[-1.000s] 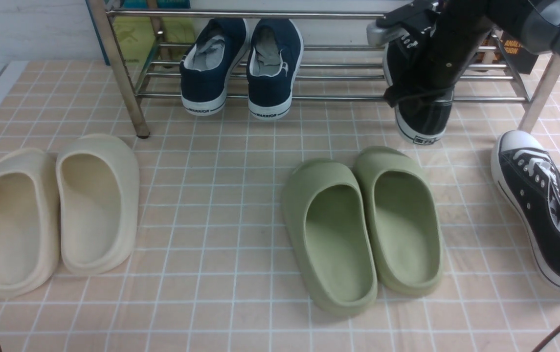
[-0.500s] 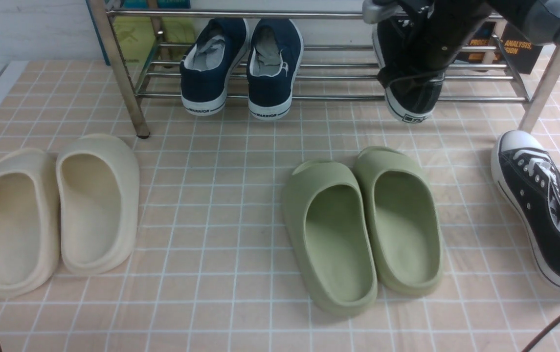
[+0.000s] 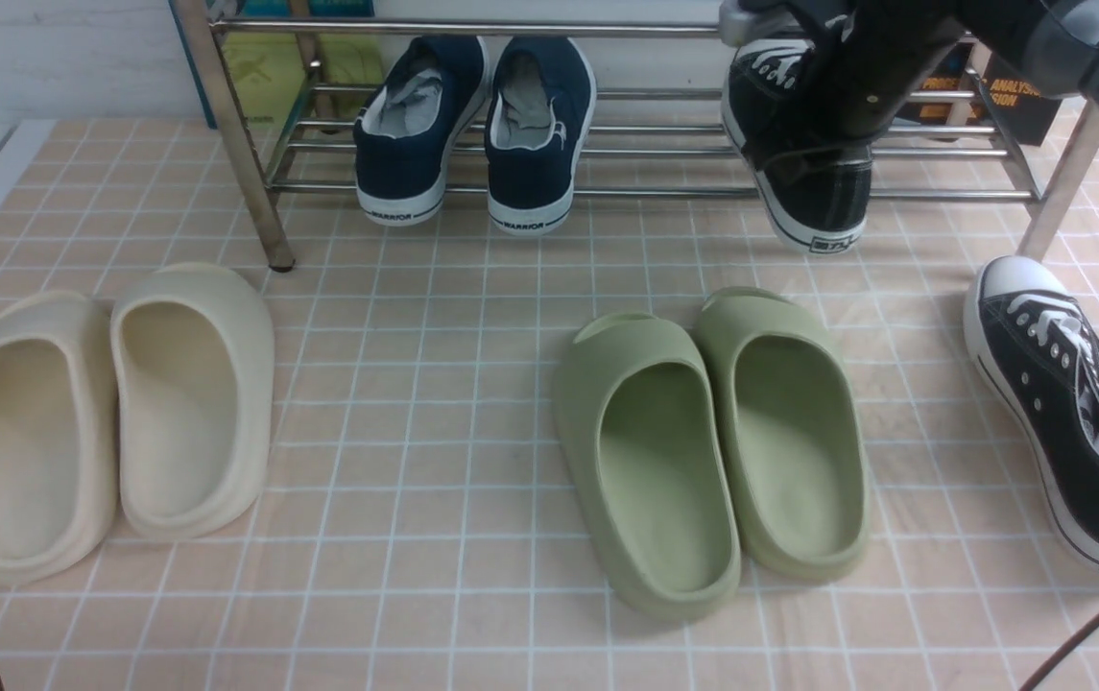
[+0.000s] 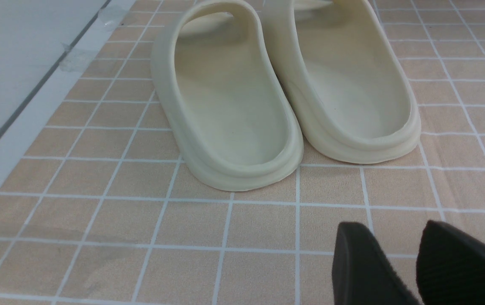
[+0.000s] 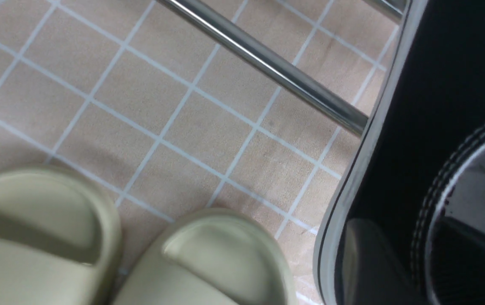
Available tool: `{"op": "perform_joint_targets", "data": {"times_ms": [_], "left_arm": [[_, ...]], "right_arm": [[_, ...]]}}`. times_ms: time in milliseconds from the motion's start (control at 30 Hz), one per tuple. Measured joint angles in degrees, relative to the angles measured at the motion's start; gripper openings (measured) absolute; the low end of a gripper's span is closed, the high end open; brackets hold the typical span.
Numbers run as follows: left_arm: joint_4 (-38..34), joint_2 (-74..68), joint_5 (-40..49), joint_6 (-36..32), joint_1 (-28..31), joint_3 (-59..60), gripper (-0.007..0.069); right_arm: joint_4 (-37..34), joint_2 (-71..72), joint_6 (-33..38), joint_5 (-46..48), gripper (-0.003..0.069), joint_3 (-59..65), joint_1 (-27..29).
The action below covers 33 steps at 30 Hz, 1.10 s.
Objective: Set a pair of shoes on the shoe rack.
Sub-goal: Use the right arm to put a shoe into the shoe rack, then use the right arm to grab the shoe closest to it
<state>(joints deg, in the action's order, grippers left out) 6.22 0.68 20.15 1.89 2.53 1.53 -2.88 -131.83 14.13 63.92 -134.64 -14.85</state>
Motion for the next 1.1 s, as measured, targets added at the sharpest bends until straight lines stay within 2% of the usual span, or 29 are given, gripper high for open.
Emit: {"op": "perform_joint_targets", "data": {"times_ms": [133,167,300,467,633,800,933,1100], "left_arm": [[0.00,0.00,0.00,0.00,0.00,0.00,0.0238],[0.00,0.00,0.00,0.00,0.00,0.00,0.0238],[0.00,0.00,0.00,0.00,0.00,0.00,0.0238],[0.00,0.00,0.00,0.00,0.00,0.00,0.0238],[0.00,0.00,0.00,0.00,0.00,0.00,0.0238],[0.06,0.00,0.00,0.00,0.00,0.00,0.0238],[0.12,0.00,0.00,0.00,0.00,0.00,0.0238],[0.14,0.00,0.00,0.00,0.00,0.00,0.0238]], "right_arm": [[0.00,3.62,-2.15,4.05,0.0395,-0.03,0.00],[0.00,4.71,-2.51,5.19,0.0408,-0.03,0.00],[0.00,10.51,-3.32,7.47,0.0430,0.34,0.00],[0.35,18.53,-6.95,7.42,0.0434,6.91,0.00],[1.26,29.21,-8.70,7.42,0.0434,27.68,0.19],[1.72,36.40,-9.00,7.13,0.0434,48.22,3.18],[1.96,37.48,-11.84,1.03,0.0434,62.41,7.59],[2.88,36.87,-13.17,-8.34,0.0434,70.84,11.44]]}}
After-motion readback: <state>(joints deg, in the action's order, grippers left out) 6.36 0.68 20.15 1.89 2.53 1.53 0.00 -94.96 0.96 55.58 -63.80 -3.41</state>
